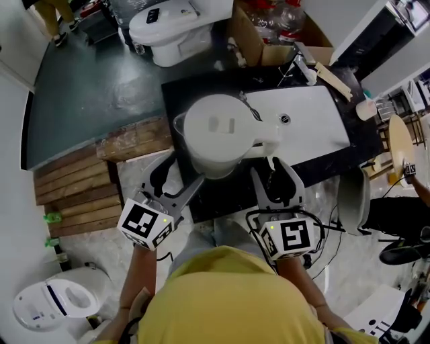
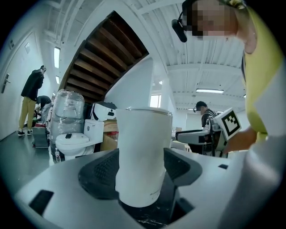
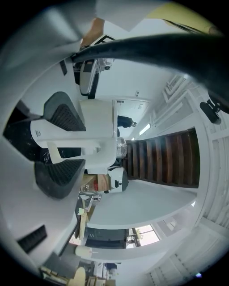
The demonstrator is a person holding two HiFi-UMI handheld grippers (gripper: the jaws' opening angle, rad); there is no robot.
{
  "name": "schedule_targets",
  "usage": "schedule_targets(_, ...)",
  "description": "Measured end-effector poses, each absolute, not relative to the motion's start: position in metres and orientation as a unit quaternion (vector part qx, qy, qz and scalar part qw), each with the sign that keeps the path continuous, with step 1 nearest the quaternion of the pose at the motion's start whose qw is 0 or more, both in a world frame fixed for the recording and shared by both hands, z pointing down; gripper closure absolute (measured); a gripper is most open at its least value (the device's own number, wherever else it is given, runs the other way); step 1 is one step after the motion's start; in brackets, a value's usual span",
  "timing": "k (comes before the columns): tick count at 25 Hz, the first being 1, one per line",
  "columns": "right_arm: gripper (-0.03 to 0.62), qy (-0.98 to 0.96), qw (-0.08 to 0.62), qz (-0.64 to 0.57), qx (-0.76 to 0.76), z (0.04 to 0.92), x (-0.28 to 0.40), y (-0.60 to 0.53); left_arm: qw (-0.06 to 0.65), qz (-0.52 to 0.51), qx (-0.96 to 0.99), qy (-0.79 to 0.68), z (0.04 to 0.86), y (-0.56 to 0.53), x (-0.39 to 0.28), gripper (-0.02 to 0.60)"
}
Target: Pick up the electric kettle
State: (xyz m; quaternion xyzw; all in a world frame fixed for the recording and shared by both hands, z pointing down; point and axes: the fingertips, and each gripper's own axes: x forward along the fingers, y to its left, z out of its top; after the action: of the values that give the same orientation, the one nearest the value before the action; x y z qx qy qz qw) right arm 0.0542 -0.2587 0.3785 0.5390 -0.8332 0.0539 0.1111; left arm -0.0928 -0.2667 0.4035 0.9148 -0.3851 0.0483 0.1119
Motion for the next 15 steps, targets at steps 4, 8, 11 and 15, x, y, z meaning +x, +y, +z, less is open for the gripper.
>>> schedule_targets(4,0.381,-0.828,0.12,0.054,0.545,0.384,0.059,-0.266,0.102,0.058,0.919,-0.377,0.412,-0.275,-0.091,0.251)
schedule_targets(8,0.37,-0.82,0.127,0.051,0.555,0.389,0.065,-0.275,0.095,0.055,0.928,-0.355,0.414,-0.28,-0.088,0.225)
schedule_targets(11,0.367,-0.814,0.132,0.048,0.563,0.394,0.069,-0.283,0.082,0.057,0.936,-0.336,0.414,-0.281,-0.087,0.217)
schedule_targets(15,0.365,-0.809,0.139,0.043,0.57,0.399,0.073,-0.294,0.068,0.056,0.948,-0.307,0.412,-0.283,-0.082,0.181)
